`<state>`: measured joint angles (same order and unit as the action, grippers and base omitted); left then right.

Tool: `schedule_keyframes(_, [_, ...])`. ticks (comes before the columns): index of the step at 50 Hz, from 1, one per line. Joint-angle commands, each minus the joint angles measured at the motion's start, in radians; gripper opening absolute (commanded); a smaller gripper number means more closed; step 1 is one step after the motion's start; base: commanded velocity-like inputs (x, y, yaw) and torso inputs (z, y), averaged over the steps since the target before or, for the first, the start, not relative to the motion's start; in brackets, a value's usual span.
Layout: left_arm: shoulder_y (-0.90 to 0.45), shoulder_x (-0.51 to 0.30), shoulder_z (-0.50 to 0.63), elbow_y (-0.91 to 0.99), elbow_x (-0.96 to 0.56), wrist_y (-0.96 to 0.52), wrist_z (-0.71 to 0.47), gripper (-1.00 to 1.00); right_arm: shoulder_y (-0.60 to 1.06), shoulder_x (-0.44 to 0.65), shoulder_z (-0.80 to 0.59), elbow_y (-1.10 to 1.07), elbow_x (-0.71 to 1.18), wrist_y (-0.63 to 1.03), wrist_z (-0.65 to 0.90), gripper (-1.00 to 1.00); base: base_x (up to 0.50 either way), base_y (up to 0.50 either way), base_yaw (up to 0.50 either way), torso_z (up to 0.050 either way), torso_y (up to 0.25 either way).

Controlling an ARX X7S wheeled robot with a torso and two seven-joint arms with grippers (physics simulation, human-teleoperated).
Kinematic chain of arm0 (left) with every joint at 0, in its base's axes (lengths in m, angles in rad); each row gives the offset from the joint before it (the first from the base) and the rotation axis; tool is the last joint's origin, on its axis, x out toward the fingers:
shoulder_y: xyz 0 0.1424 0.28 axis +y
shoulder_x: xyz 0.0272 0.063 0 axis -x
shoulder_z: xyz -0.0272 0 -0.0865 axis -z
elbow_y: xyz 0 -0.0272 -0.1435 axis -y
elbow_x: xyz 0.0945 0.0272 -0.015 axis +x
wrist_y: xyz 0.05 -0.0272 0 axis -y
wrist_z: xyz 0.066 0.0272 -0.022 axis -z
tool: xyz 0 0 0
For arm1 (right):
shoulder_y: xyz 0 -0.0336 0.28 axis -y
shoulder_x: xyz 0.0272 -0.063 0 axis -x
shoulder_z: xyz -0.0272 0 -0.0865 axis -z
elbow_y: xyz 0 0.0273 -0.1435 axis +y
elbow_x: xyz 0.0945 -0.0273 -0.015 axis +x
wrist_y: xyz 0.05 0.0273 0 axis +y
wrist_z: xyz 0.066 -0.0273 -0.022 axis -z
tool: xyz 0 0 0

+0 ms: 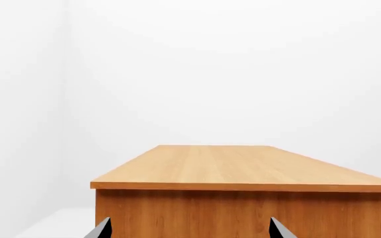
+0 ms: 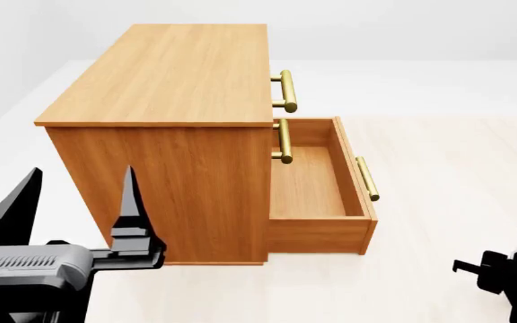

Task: Put the bowl on top of the cabinet.

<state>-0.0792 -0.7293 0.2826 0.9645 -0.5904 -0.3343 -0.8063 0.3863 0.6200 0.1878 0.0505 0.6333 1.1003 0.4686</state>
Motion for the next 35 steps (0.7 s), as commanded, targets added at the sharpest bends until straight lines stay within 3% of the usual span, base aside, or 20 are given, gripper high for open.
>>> schedule_keyframes(1, [0.002,-0.004,0.003,0.003,0.001,0.003,-0.005,1.00,-0.010,-0.002,0.015,-0.016,0.007,0.006,0.012,-1.00,0.00,0.00,0.00,0.000,0.000])
schedule_keyframes(35, [0.002,-0.017,0.000,0.002,-0.014,0.016,-0.019,1.00,0.089,0.037,0.120,-0.335,0.149,0.229,0.129,-1.00,0.00,0.00,0.00,0.000,0.000])
